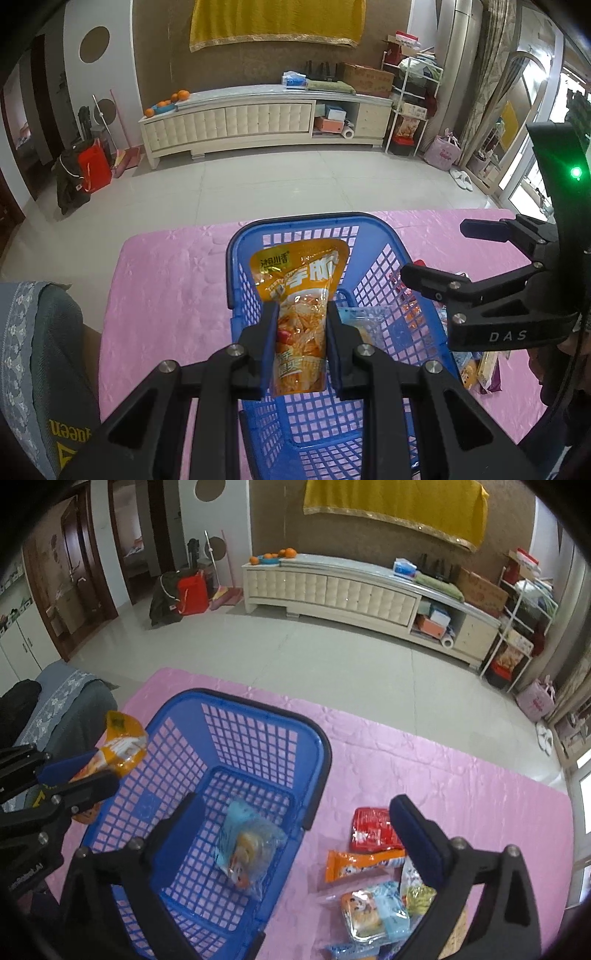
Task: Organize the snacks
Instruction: 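Carry both snacks over the blue basket and open both grippers to drop them, then withdraw both grippers from the basket back toward the snack pile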
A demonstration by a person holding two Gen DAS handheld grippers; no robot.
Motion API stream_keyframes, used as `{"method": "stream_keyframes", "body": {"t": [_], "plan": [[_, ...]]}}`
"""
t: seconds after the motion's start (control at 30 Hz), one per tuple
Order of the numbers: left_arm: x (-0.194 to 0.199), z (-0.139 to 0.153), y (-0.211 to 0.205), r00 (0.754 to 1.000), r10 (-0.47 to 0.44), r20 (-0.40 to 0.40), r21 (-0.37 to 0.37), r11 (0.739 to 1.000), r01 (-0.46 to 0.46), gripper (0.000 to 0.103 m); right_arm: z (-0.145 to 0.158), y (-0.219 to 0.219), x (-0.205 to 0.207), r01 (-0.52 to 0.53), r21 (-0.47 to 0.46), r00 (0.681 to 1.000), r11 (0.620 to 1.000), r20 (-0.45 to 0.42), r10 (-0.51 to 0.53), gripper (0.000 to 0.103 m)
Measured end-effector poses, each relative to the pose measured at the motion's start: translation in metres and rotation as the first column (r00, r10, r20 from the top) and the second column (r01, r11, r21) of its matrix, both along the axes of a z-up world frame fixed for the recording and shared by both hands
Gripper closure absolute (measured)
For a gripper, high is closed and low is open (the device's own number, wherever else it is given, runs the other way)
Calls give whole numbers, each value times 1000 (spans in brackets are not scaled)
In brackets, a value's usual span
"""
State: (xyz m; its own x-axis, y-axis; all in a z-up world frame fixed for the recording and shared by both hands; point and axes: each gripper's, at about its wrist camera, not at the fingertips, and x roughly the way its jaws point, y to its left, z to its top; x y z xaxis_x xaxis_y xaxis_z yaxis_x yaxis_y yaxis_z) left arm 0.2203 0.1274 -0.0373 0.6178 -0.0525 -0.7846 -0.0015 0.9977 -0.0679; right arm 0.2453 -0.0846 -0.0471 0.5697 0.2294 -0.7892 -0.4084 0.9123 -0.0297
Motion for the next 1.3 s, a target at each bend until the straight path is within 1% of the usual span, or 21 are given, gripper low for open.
{"method": "stream_keyframes", "body": {"t": [0.13, 0.23, 0.33, 0.37, 0.4, 0.43, 0.47, 0.5, 0.57, 0.67, 0.73, 0.83, 1.07, 1.13, 1.3], "plan": [[9, -5, -3, 1000, -8, -10, 2, 1000, 8, 80, -1, -2, 4, 12, 2, 1000, 1000, 0, -12, 2], [17, -8, -3, 1000, -12, -19, 3, 1000, 12, 78, -4, -3, 7, 12, 13, 1000, 1000, -11, -12, 2], [27, -8, -6, 1000, -18, -14, 27, 999, 18, 75, -7, -6, 11, 12, 22, 1000, 1000, -12, -12, 2], [31, -9, -7, 1000, -20, -12, 28, 999, 20, 69, -7, -8, 12, 15, 31, 1000, 999, -13, -14, 2], [34, -10, -7, 1000, -21, -9, 32, 999, 21, 53, -8, -10, 13, 18, 40, 1000, 999, -14, -17, 2], [38, -11, -8, 1000, -16, -13, 43, 999, 17, 44, -9, -11, 14, 19, 44, 1000, 999, -16, -18, 2], [40, -13, -8, 1000, -2, -11, 70, 998, 2, 34, -11, -13, 15, 25, 41, 1000, 999, -15, -25, 2], [40, -14, -9, 1000, 6, -9, 94, 996, -5, 28, -12, -15, 16, 32, 39, 999, 999, -16, -31, 2], [39, -17, -10, 1000, 13, -20, 112, 994, -10, 28, -15, -19, 16, 35, 49, 999, 998, -31, -33, 2], [31, -16, -12, 999, 5, -34, 93, 996, -1, 28, -15, -24, 13, 37, 55, 999, 998, -40, -35, 2], [24, -12, -15, 999, 0, -34, 92, 996, 3, 28, -15, -26, 9, 32, 60, 998, 998, -53, -28, 2], [13, -3, -18, 1000, -4, -28, 99, 995, 6, 28, -11, -27, -1, 24, 55, 998, 998, -51, -21, 2], [-22, 23, -38, 1000, -17, 15, 102, 995, 15, 28, 13, -38, -34, 29, 70, 999, 997, -26, -27, 2], [-31, 30, -42, 999, -18, 26, 102, 995, 15, 24, 23, -45, -47, 33, 76, 999, 997, -12, -32, 2], [-56, 47, -61, 998, -33, 51, 93, 995, 29, 24, 43, -60, -76, 46, 74, 998, 996, 26, -48, 2]]}}
